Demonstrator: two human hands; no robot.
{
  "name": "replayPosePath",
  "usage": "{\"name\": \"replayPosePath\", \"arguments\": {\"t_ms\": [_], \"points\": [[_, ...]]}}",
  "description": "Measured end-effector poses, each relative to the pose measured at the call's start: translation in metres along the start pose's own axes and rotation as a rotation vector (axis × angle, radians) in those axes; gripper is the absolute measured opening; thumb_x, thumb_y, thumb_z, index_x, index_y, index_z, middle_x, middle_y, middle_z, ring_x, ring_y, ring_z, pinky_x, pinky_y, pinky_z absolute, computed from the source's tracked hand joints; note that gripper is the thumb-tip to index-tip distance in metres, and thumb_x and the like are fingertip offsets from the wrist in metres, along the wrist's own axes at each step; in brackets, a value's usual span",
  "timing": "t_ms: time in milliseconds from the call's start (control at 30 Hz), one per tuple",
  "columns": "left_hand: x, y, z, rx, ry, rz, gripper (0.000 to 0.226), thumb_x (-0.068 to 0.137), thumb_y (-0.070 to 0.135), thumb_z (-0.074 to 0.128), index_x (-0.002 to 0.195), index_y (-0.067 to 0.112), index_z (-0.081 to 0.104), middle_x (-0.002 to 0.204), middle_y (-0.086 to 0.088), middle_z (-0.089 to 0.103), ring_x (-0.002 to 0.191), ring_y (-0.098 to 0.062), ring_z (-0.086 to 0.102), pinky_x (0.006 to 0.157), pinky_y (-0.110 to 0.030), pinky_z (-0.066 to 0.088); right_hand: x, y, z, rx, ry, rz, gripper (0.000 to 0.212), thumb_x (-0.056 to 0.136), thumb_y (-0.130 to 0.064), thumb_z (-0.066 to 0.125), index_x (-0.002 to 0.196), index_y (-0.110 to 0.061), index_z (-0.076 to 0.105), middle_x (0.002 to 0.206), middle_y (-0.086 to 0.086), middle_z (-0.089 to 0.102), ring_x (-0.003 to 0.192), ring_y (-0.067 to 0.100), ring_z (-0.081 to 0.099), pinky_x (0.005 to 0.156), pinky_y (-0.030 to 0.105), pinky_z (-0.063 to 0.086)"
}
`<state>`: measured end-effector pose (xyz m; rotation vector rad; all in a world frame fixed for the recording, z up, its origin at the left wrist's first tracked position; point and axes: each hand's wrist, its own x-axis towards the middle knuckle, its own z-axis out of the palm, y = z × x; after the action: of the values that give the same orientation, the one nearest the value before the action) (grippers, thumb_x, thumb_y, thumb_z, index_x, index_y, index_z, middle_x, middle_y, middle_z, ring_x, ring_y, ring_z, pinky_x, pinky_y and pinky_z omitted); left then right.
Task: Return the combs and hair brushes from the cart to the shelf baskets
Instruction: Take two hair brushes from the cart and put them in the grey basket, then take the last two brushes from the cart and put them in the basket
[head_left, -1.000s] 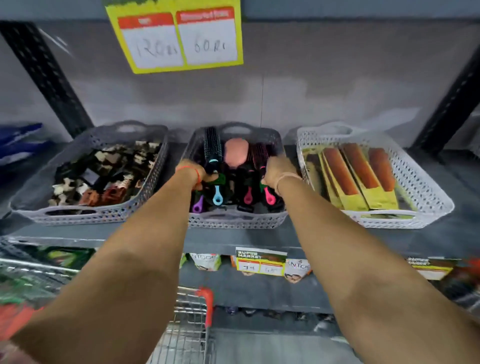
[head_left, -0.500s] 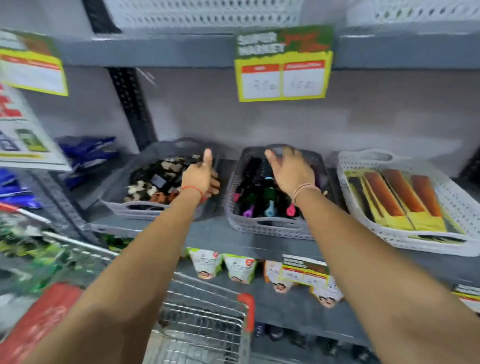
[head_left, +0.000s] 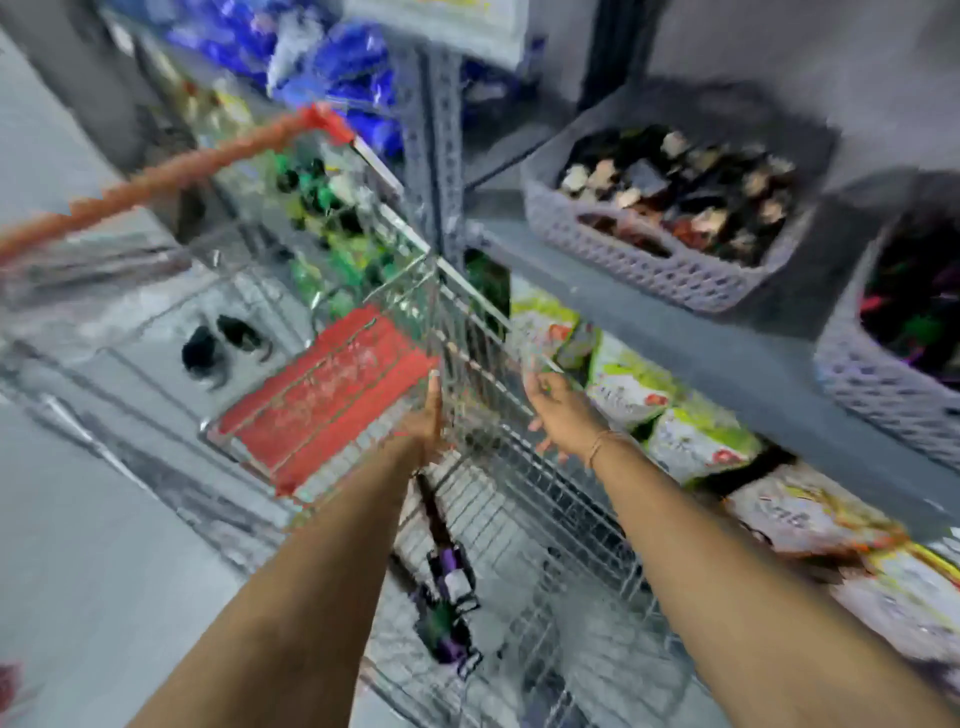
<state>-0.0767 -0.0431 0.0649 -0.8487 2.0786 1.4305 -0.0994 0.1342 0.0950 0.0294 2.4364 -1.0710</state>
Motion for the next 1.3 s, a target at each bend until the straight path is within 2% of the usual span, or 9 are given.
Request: {"name": "replayPosePath", "arguments": {"t_ms": [100,267,433,533,700,833,1100,1200,1300], "points": [[0.02,-0.044,0.013,0.068,0.081,-0.091,0.061,0.098,0.044,0.019,0.143,0.006,0.034,0.147,-0.021,0.041,0.126,-0.039,0.049,0.103,-0.047,0.04,0.031,0.038,0.041,-0.046,-0.203,0.127,0.059,0.089,-0.059,0.028,0.135,-0.023,0.031,0.098,0.012,0.056,0.058,0.024,0.056,0.044,0.026,0.044],[0.066,-0.108,0.049,-0.008,0.162,-0.33,0.053,0.099,0.036,0.025,0.143,0.007,0.034,0.144,-0.026,0.04,0.13,-0.039,0.042,0.107,-0.038,0.034,0.076,0.092,0.1,-0.139,-0.34,0.251,0.068,0.086,-0.061,0.035,0.141,-0.023,0.026,0.104,0.005,0.05,0.071,0.025,0.057,0.043,0.023,0.038],[0.06,-0.162,0.086,-0.146,0.529,-0.632,0.058,0.097,0.04,0.032,0.139,0.0,0.035,0.142,-0.017,0.038,0.136,-0.036,0.032,0.105,-0.038,0.034,0.086,0.117,0.159,-0.304,-0.467,0.155,0.071,0.086,-0.05,0.051,0.14,-0.009,0.03,0.138,0.019,0.047,0.115,0.031,0.053,0.092,0.037,0.044],[0.059,-0.195,0.103,-0.14,0.74,-0.727,0.056,0.096,0.038,0.035,0.133,-0.004,0.038,0.14,-0.026,0.037,0.132,-0.038,0.034,0.107,-0.045,0.03,0.067,0.117,0.205,-0.327,-0.509,0.135,0.067,0.079,-0.038,0.067,0.13,-0.002,0.041,0.133,0.02,0.048,0.121,0.036,0.049,0.099,0.039,0.044],[0.062,-0.212,0.109,-0.111,0.608,-0.697,0.062,0.083,0.021,0.064,0.132,-0.006,0.036,0.135,-0.026,0.045,0.127,-0.039,0.042,0.106,-0.04,0.034,0.047,0.128,0.245,-0.517,-0.422,0.067,0.061,0.089,-0.009,0.053,0.141,-0.004,0.022,0.136,0.017,0.041,0.124,0.033,0.042,0.093,0.044,0.046],[0.067,-0.203,0.103,-0.225,0.58,-0.607,0.045,0.069,0.013,0.072,0.108,0.003,0.052,0.112,-0.021,0.064,0.106,-0.035,0.061,0.091,-0.037,0.052,0.062,0.137,0.223,-0.421,-0.449,0.173,0.047,0.08,-0.009,0.067,0.122,-0.012,0.046,0.118,0.014,0.061,0.106,0.034,0.06,0.086,0.041,0.051],[0.091,-0.165,0.099,-0.397,0.434,-0.35,0.055,0.071,0.025,0.077,0.118,0.004,0.058,0.112,-0.016,0.065,0.094,-0.024,0.058,0.082,-0.025,0.046,0.089,0.17,0.154,-0.261,-0.186,0.289,0.033,0.07,-0.01,0.076,0.094,-0.013,0.053,0.115,0.016,0.06,0.099,0.031,0.057,0.081,0.035,0.051],[0.089,-0.169,0.103,-0.316,0.445,-0.405,0.051,0.079,0.035,0.068,0.117,0.002,0.06,0.125,-0.018,0.063,0.115,-0.029,0.057,0.094,-0.029,0.044,0.08,0.174,0.142,-0.468,-0.087,0.084,0.033,0.078,-0.008,0.069,0.107,-0.012,0.054,0.122,0.01,0.054,0.101,0.028,0.058,0.084,0.035,0.051],[0.085,-0.174,0.112,-0.274,0.39,-0.46,0.046,0.085,0.033,0.062,0.118,0.002,0.058,0.124,-0.018,0.063,0.102,-0.026,0.059,0.081,-0.025,0.043,0.065,0.181,0.145,-0.469,-0.307,-0.092,0.034,0.084,-0.021,0.063,0.115,-0.009,0.058,0.121,0.005,0.051,0.11,0.021,0.052,0.096,0.035,0.048]]}}
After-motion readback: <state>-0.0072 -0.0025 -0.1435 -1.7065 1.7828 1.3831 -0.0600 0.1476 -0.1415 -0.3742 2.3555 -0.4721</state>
